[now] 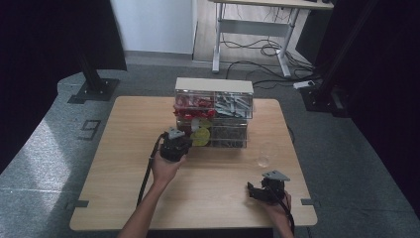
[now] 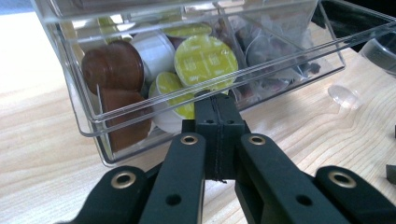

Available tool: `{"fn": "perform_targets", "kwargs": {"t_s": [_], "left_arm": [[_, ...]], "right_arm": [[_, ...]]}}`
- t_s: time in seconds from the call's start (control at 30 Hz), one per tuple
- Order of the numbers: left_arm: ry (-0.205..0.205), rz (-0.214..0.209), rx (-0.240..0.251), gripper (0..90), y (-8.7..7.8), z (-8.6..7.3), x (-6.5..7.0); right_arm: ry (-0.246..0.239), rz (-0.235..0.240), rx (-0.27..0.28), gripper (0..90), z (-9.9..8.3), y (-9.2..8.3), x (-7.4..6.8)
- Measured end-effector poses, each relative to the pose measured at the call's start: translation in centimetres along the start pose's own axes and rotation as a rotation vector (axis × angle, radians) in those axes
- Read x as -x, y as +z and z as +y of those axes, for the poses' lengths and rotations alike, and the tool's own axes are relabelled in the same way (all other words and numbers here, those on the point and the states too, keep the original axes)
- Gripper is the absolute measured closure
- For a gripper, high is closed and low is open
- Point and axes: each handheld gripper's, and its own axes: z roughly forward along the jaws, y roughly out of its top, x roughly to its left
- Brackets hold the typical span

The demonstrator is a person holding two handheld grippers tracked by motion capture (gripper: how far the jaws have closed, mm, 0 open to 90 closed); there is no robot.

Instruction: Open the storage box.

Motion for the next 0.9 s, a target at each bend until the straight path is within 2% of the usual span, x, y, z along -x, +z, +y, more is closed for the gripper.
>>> {"fn": "perform_targets", "kwargs": {"t_s": [0.53,0.9], "left_arm": [[-0.001,0.005,0.023,90.0,-0.8,1.8,-0.1],[-0.018,0.005,0.048,90.0,-1.1,3.3,-0.6]], "right_arm": [[0.000,-0.001,0.001,14.6,0.0,0.0,0.0],[0.003,-0.002,0.001,14.6,0.0,0.0,0.0]]}}
